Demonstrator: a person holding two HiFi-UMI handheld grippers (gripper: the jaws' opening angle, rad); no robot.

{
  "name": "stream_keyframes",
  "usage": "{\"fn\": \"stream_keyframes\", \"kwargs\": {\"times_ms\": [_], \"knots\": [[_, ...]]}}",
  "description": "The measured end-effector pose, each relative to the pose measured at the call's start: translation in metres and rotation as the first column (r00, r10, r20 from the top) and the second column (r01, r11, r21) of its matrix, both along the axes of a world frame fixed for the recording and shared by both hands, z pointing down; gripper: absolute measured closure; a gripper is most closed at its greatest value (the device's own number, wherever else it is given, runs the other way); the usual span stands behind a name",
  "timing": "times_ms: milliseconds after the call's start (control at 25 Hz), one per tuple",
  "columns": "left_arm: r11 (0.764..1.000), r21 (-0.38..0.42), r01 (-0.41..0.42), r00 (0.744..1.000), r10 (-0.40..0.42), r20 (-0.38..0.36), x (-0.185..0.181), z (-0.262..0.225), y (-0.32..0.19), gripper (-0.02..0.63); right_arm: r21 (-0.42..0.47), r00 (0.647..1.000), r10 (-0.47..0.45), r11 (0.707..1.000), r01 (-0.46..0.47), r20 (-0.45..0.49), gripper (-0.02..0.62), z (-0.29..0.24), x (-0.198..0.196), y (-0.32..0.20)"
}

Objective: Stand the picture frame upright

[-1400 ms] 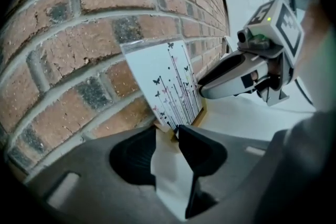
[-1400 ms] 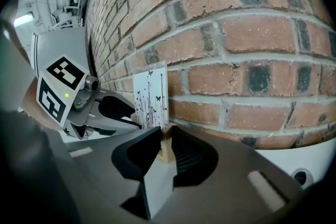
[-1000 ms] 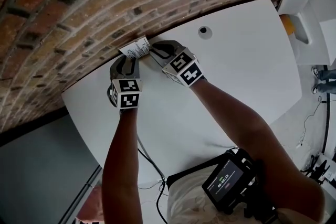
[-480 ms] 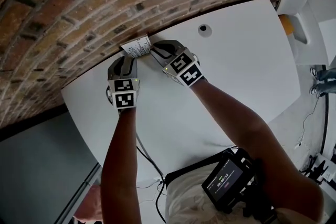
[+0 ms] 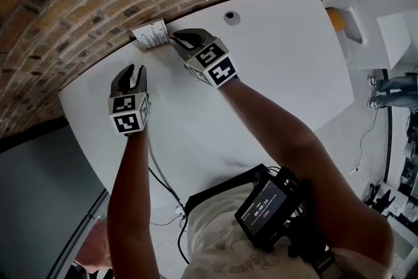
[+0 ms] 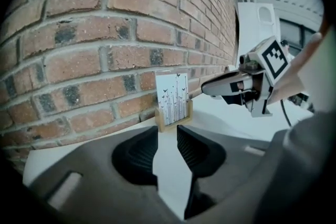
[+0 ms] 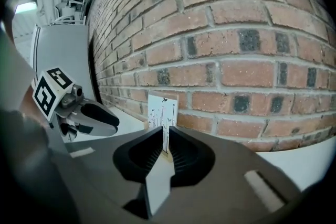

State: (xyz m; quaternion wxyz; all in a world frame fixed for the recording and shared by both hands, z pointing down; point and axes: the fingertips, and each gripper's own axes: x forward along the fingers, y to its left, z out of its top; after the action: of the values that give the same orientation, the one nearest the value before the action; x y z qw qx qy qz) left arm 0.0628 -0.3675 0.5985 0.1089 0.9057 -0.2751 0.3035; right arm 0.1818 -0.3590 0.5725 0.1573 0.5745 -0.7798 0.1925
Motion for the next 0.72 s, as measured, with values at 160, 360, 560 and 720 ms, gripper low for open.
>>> {"fn": "stream_keyframes", "kwargs": {"times_ms": [160,360,560,720], "knots": [[1.0,-0.008,0.016,0.998,-0.016,-0.066,-0.013,-0.02,0.022,0.534,0.031,0.999,0.023,0.999,-0.024,0.023,0.578,-0.021,-0.003,0.015],[0.999,-0.051,0.008,0.987,-0.016,-0.159,-0.032,-0.039,0.066,0.571,0.041,0.999,0.016,0.999,-0.017,0.037,0.586,-0.038,-0.023,0.057],[0.998,-0.061,0.009,0.971,-0.024,-0.237,-0.05,-0.067,0.097,0.604,0.063,0.999,-0.013,0.998,0.01,0.046,0.588,-0.062,-0.045,0.087],[0.999,-0.049,-0.002,0.962,-0.011,-0.271,-0.064,-0.085,0.123,0.604,0.085,0.997,-0.043,0.996,0.037,0.063,0.588,-0.078,-0.063,0.118]]}}
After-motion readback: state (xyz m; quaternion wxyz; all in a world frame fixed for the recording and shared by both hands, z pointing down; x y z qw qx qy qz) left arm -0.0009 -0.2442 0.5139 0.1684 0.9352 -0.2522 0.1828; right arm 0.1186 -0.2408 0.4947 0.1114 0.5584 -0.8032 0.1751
